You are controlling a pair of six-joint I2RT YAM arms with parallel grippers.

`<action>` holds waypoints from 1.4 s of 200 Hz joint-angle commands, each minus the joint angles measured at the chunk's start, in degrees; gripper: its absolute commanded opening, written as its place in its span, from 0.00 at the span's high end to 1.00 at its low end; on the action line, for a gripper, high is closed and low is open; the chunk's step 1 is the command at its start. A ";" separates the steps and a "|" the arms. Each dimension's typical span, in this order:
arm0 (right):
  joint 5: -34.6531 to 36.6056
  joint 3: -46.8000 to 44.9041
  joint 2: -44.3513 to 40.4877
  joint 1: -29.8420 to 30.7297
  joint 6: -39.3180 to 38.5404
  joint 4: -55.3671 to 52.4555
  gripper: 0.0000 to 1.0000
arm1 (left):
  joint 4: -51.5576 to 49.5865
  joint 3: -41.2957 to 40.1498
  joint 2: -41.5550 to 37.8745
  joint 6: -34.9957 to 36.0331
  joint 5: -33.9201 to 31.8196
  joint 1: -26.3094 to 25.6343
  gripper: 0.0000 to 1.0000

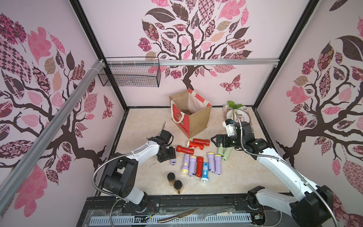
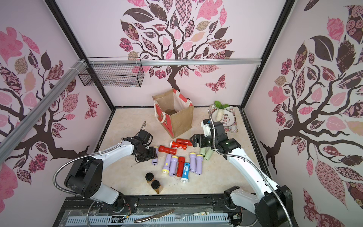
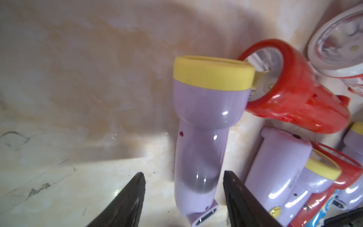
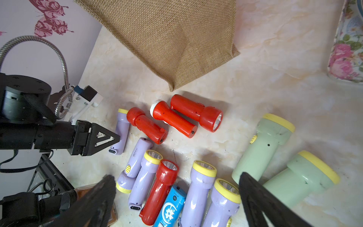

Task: Put the flashlights into the tote bags
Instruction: Pick up the flashlight from the center of the board.

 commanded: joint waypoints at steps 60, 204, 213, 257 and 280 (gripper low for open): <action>0.17 1.24 -1.35 0.27 0.10 1.16 0.00 | 5.04 -3.82 3.23 -0.88 -2.08 0.11 0.44; 1.89 3.06 -1.71 0.33 -0.42 0.06 0.00 | 2.22 -3.22 -4.69 -1.57 -6.83 0.26 0.96; 1.81 3.09 -1.71 0.33 -0.42 0.10 0.00 | 1.24 -2.61 -6.06 -1.62 -7.30 0.26 0.98; 1.94 4.43 -1.75 0.28 -0.50 0.02 0.00 | -4.23 2.53 -11.41 -1.68 -9.15 0.96 1.00; 1.55 5.66 -1.31 0.30 -0.36 -0.16 0.00 | -5.75 5.94 -14.00 -1.40 -9.92 1.20 1.00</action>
